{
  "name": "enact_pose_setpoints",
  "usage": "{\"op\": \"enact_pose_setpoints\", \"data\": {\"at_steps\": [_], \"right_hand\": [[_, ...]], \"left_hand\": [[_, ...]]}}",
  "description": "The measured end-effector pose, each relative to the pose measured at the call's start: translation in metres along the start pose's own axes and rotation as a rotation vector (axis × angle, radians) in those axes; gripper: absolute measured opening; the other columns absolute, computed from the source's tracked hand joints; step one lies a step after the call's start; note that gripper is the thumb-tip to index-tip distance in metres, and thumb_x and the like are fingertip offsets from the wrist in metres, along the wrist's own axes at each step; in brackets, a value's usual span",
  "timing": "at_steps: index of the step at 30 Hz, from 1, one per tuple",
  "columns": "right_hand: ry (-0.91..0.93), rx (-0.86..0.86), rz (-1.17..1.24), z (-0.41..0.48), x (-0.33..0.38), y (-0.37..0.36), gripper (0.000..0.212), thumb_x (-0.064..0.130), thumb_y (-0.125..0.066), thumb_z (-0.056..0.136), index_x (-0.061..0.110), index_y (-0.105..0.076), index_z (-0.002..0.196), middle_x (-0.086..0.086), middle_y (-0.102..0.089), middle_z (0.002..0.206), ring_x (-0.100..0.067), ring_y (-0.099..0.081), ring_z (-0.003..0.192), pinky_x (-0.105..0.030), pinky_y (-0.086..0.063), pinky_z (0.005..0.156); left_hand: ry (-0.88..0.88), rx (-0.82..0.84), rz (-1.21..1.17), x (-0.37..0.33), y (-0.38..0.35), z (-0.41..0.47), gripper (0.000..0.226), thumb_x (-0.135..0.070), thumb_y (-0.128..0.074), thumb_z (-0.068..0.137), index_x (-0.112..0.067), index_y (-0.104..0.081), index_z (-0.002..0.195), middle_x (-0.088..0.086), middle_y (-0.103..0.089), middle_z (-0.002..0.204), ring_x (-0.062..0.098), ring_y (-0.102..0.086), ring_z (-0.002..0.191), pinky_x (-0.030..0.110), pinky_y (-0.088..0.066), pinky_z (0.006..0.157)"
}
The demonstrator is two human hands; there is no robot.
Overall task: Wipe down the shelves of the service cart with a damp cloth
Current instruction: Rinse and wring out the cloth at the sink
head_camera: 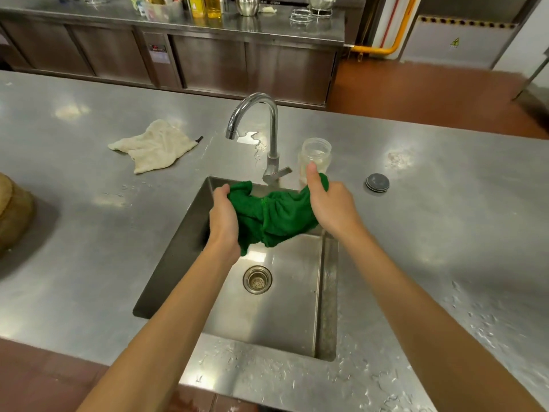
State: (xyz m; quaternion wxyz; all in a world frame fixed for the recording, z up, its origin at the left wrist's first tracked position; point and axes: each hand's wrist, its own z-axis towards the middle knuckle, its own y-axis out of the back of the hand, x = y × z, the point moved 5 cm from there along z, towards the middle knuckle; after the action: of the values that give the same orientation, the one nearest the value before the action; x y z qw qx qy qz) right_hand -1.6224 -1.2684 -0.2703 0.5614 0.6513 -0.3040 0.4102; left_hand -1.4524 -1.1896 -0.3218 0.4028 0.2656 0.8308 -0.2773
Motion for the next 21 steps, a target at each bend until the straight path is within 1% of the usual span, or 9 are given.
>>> {"op": "enact_pose_setpoints", "data": {"at_steps": [4,5,7,9,10,11,12,16,21], "right_hand": [[0.01,-0.021,0.042,-0.012,0.008,0.018,0.062,0.065,-0.032,0.097,0.016,-0.049,0.063,-0.001,-0.053,0.062,-0.015,-0.052,0.059,-0.031,-0.039,0.057],[0.019,-0.019,0.057,-0.017,0.011,0.02,0.068,0.067,-0.032,0.095,0.011,-0.056,0.066,-0.005,-0.061,0.066,-0.019,-0.058,0.062,-0.033,-0.046,0.061],[0.034,-0.023,0.094,-0.028,0.017,0.024,0.08,0.072,-0.032,0.092,0.001,-0.069,0.083,-0.014,-0.072,0.084,-0.027,-0.067,0.077,-0.039,-0.056,0.077],[0.056,-0.055,0.135,-0.04,0.025,0.033,0.076,0.071,-0.035,0.093,0.003,-0.064,0.072,-0.012,-0.069,0.075,-0.026,-0.065,0.071,-0.037,-0.053,0.071],[0.074,-0.087,0.151,-0.047,0.029,0.039,0.071,0.069,-0.036,0.094,0.01,-0.055,0.06,-0.006,-0.062,0.064,-0.021,-0.06,0.063,-0.033,-0.049,0.064],[0.088,-0.112,0.164,-0.055,0.034,0.045,0.065,0.067,-0.037,0.095,0.016,-0.046,0.055,-0.001,-0.054,0.058,-0.016,-0.055,0.058,-0.031,-0.044,0.061],[0.103,-0.12,0.172,-0.062,0.037,0.05,0.062,0.066,-0.037,0.095,0.019,-0.044,0.055,0.001,-0.052,0.058,-0.014,-0.054,0.057,-0.03,-0.043,0.061],[0.125,-0.074,0.161,-0.096,0.038,0.061,0.061,0.068,-0.042,0.092,0.014,-0.058,0.071,-0.007,-0.063,0.071,-0.024,-0.067,0.075,-0.038,-0.054,0.077],[0.055,-0.08,0.342,-0.142,0.018,0.089,0.058,0.064,-0.072,0.074,0.007,-0.063,0.08,-0.006,-0.07,0.079,-0.018,-0.071,0.079,-0.043,-0.058,0.086]], "left_hand": [[-0.156,-0.056,0.15,0.001,0.008,-0.014,0.015,-0.032,-0.058,0.089,-0.019,-0.064,0.091,0.009,-0.065,0.094,0.031,-0.065,0.094,0.044,-0.054,0.086],[-0.199,-0.043,0.204,0.003,0.007,-0.018,0.014,-0.029,-0.061,0.088,-0.017,-0.062,0.096,0.007,-0.063,0.092,0.028,-0.063,0.092,0.04,-0.052,0.079],[-0.236,-0.005,0.334,0.009,0.004,-0.031,0.037,-0.032,-0.063,0.088,-0.018,-0.053,0.12,0.003,-0.06,0.102,0.022,-0.06,0.095,0.035,-0.05,0.073],[-0.299,-0.012,0.525,0.015,0.0,-0.044,0.068,-0.042,-0.061,0.086,-0.021,-0.034,0.145,0.009,-0.049,0.137,0.03,-0.051,0.125,0.045,-0.048,0.095],[-0.367,-0.033,0.615,0.015,-0.001,-0.055,0.077,-0.047,-0.059,0.086,-0.023,-0.026,0.152,0.011,-0.032,0.154,0.032,-0.036,0.14,0.047,-0.038,0.108],[-0.46,-0.033,0.666,0.014,-0.004,-0.068,0.079,-0.053,-0.055,0.087,-0.027,-0.023,0.154,0.008,-0.019,0.162,0.029,-0.024,0.147,0.047,-0.028,0.115],[-0.554,0.027,0.666,0.013,-0.009,-0.082,0.075,-0.059,-0.049,0.086,-0.032,-0.027,0.153,0.005,-0.018,0.163,0.024,-0.022,0.148,0.045,-0.024,0.119],[-0.658,0.484,0.64,0.022,-0.036,-0.135,0.062,-0.07,-0.048,0.082,-0.033,-0.055,0.131,-0.012,-0.063,0.124,0.006,-0.059,0.116,0.04,-0.05,0.103],[-0.753,0.51,0.701,0.029,-0.036,-0.172,0.055,-0.065,-0.062,0.076,-0.019,-0.067,0.106,-0.004,-0.073,0.097,0.013,-0.071,0.091,0.045,-0.059,0.084]]}}
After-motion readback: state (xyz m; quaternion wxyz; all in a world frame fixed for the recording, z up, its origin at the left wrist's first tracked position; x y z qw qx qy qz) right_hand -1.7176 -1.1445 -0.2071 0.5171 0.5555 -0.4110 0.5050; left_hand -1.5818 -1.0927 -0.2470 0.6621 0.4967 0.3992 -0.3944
